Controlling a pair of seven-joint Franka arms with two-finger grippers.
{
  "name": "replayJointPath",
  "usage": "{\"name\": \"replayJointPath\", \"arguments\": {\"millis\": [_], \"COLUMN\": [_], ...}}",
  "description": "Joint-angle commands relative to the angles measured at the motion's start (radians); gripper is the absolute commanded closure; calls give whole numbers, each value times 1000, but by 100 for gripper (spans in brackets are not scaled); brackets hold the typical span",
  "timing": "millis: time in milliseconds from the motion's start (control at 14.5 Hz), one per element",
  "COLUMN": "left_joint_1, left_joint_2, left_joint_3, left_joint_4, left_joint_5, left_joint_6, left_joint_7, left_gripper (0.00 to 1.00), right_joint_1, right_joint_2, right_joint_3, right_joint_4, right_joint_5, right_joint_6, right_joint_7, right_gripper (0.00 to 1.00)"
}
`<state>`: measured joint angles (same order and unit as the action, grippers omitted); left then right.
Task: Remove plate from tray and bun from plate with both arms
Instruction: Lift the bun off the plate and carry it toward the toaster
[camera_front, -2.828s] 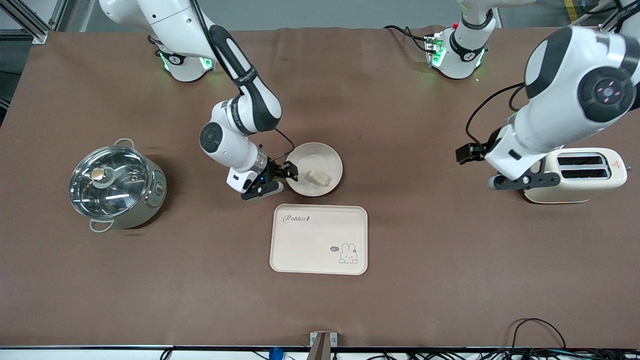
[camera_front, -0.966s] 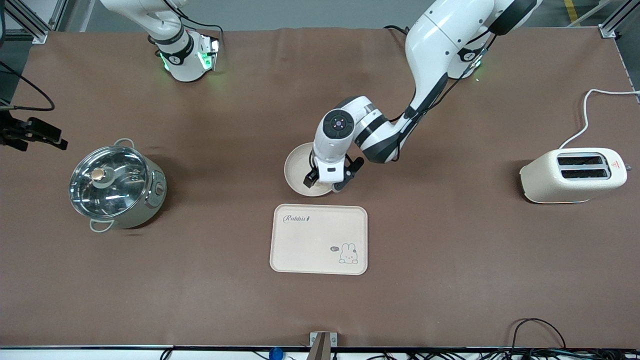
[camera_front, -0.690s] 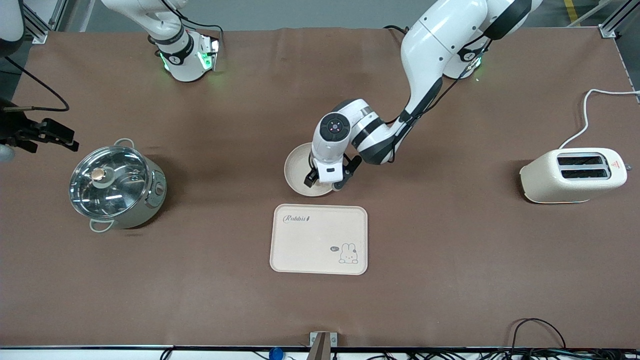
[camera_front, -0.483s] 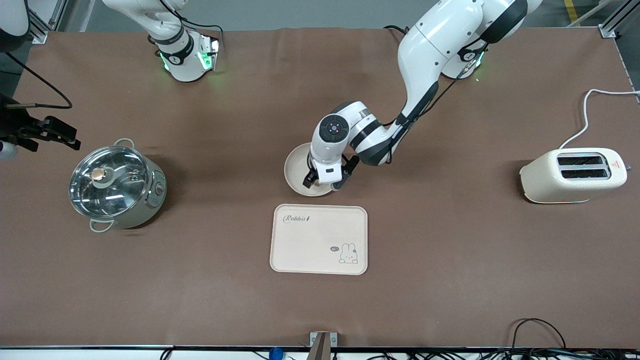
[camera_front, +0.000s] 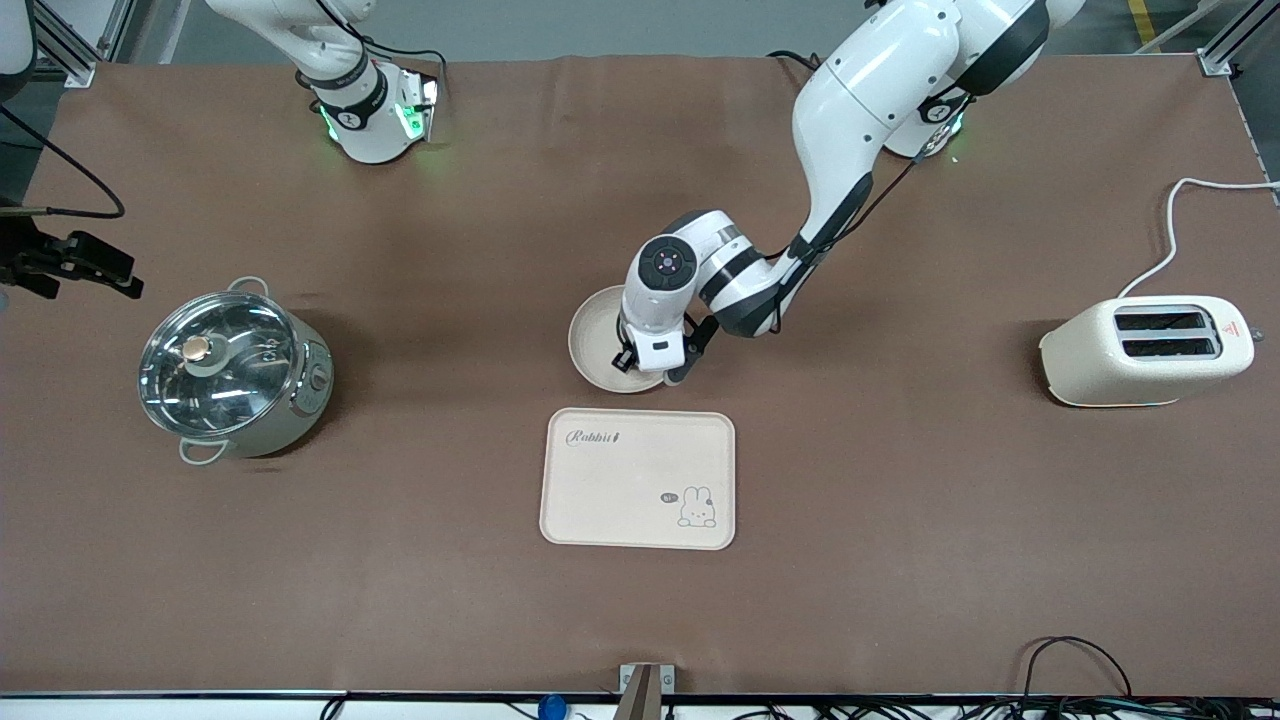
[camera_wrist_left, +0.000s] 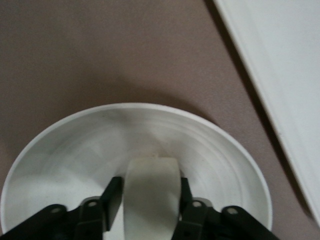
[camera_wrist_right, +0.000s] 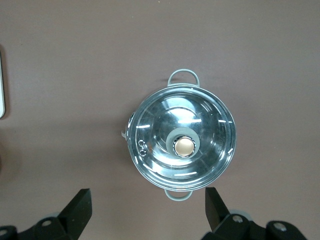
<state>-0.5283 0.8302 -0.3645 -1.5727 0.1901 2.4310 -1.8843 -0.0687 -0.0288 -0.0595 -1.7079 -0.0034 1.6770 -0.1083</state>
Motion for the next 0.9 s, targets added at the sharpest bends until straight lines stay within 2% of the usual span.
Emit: {"name": "replayJointPath", "arguments": {"millis": [0, 207, 345, 621, 828], "left_joint_1": [1, 43, 97, 111, 232], "left_joint_2": [-39, -115, -158, -157, -200], "left_joint_3": [10, 12, 9, 12, 12], "left_joint_4": [14, 45, 45, 42, 40], "left_joint_5": [23, 25, 23, 26, 31], "left_joint_6": [-56, -185, -246, -248, -348], "left_joint_7": [-15, 7, 103, 125, 242], "left_gripper": [56, 54, 54, 56, 63], "right_joint_1": [-37, -43, -56, -57, -51], "right_joint_2": [-22, -26, -23, -20, -20], "right_joint_3": [12, 10, 12, 12, 14], "right_joint_4": [-6, 4, 1, -2, -2], "right_joint_5": [-15, -18, -17, -17, -17], "right_joint_6": [-5, -6, -8, -5, -5], "right_joint_7": [-14, -19, -17, -17, -16], "right_gripper": [0, 0, 0, 0, 0]}}
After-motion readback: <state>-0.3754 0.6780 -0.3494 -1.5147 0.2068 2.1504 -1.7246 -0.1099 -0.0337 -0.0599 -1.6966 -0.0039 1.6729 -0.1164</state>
